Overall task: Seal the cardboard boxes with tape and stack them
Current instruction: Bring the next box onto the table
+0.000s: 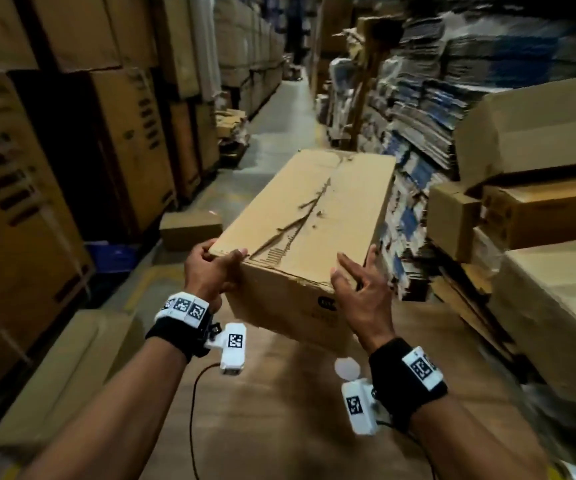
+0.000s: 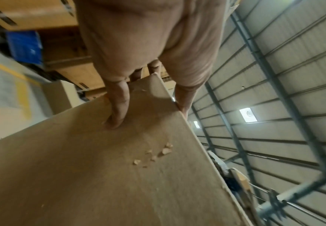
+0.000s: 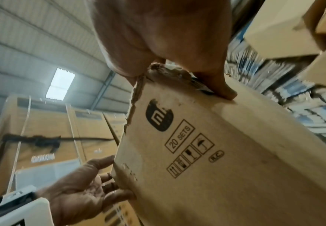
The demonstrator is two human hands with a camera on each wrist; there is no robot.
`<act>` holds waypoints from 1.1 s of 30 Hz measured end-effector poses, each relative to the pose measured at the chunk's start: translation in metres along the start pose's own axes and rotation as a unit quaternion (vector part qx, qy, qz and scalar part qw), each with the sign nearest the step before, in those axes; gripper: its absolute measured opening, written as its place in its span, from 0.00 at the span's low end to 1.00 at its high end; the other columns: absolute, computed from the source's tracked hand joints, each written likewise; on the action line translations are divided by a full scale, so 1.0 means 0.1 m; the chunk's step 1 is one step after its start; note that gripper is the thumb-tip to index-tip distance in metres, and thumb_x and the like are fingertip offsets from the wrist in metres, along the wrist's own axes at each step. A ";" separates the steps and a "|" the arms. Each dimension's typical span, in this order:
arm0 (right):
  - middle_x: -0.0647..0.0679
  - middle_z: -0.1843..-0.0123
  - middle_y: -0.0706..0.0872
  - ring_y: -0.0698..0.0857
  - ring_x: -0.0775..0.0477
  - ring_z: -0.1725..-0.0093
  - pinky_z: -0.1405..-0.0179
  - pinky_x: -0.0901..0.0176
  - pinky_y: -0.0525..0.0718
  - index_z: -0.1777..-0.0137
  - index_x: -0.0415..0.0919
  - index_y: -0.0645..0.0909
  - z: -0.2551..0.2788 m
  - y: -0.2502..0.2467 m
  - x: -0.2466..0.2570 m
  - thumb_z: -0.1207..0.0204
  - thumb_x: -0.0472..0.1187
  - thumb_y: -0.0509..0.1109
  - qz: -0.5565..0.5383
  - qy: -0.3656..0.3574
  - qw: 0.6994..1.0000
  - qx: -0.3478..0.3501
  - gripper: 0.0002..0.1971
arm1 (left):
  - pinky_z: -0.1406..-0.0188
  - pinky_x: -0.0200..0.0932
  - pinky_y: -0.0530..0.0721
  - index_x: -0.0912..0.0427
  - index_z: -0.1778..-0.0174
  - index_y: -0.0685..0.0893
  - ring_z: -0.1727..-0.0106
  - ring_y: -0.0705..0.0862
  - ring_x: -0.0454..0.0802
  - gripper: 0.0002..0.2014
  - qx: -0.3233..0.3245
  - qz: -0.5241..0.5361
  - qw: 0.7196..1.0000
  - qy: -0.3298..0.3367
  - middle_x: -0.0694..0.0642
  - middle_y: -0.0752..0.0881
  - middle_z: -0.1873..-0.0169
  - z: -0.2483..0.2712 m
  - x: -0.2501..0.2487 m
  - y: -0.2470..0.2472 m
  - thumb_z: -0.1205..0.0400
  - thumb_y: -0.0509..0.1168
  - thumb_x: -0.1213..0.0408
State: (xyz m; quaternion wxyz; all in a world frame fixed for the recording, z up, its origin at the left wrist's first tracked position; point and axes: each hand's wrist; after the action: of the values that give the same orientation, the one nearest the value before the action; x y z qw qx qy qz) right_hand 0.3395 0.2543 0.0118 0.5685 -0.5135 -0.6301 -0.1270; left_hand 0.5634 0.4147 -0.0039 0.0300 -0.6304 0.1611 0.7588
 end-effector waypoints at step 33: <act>0.56 0.44 0.82 0.89 0.41 0.47 0.56 0.51 0.81 0.50 0.51 0.82 0.45 0.83 -0.82 0.17 0.65 0.64 0.388 -0.068 0.849 0.352 0.19 | 0.10 0.60 0.49 0.47 0.10 0.65 0.07 0.46 0.57 0.40 0.079 -0.537 0.835 0.091 0.54 0.59 0.09 0.84 1.13 -0.61 0.16 0.66 0.35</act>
State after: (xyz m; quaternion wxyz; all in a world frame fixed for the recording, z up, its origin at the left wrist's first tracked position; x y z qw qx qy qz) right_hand 0.3643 0.2831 -0.1076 0.6701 -0.4888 -0.4188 0.3696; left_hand 0.4757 0.4786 -0.1127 0.4679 -0.6796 -0.1416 0.5470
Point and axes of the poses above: each hand's wrist, its own z-axis away from the middle knuckle, its own y-axis out of the palm, x = y × z
